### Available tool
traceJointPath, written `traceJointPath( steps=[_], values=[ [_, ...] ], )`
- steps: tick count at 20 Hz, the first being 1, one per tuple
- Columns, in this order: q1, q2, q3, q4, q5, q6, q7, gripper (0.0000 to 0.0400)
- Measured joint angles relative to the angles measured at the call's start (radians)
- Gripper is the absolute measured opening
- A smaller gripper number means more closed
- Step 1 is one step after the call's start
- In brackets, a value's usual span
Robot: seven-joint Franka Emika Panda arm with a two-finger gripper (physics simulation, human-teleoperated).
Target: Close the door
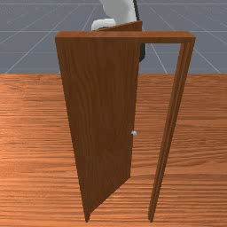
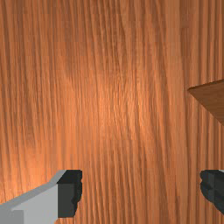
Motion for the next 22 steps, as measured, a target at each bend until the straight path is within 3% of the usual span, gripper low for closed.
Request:
traceJointPath(
  steps=[1,2,3,5,6,7,9,13,16,18,20,22],
  values=[
    [-0.039,0.024,-0.003,0.039,0.017,-0.011,-0.106,0.0243],
    [-0.109,0.062,-0.018,0.099,0.034,-0.03,-0.218,0.0148],
    [-0.19,0.119,-0.033,0.194,0.053,-0.065,-0.329,0.009],
    [-0.37,0.332,-0.051,0.563,0.088,-0.215,-0.528,0.0033],
    [-0.418,0.351,-0.063,0.589,0.099,-0.231,-0.542,0.0177],
    [-0.426,0.364,-0.079,0.61,0.085,-0.247,-0.536,0.0265],
    [-0.439,0.371,-0.083,0.616,0.086,-0.231,-0.546,0.035],
    [-0.465,0.413,-0.085,0.689,0.089,-0.26,-0.569,0.0393],
    [-0.478,0.449,-0.087,0.759,0.088,-0.315,-0.577,0.0398],
    [-0.482,0.438,-0.084,0.733,0.095,-0.286,-0.581,0.0399],
    [-0.48,0.518,-0.082,0.878,0.093,-0.358,-0.565,0.04],
    [-0.48,0.519,-0.082,0.877,0.093,-0.358,-0.565,0.04]
  ],
)
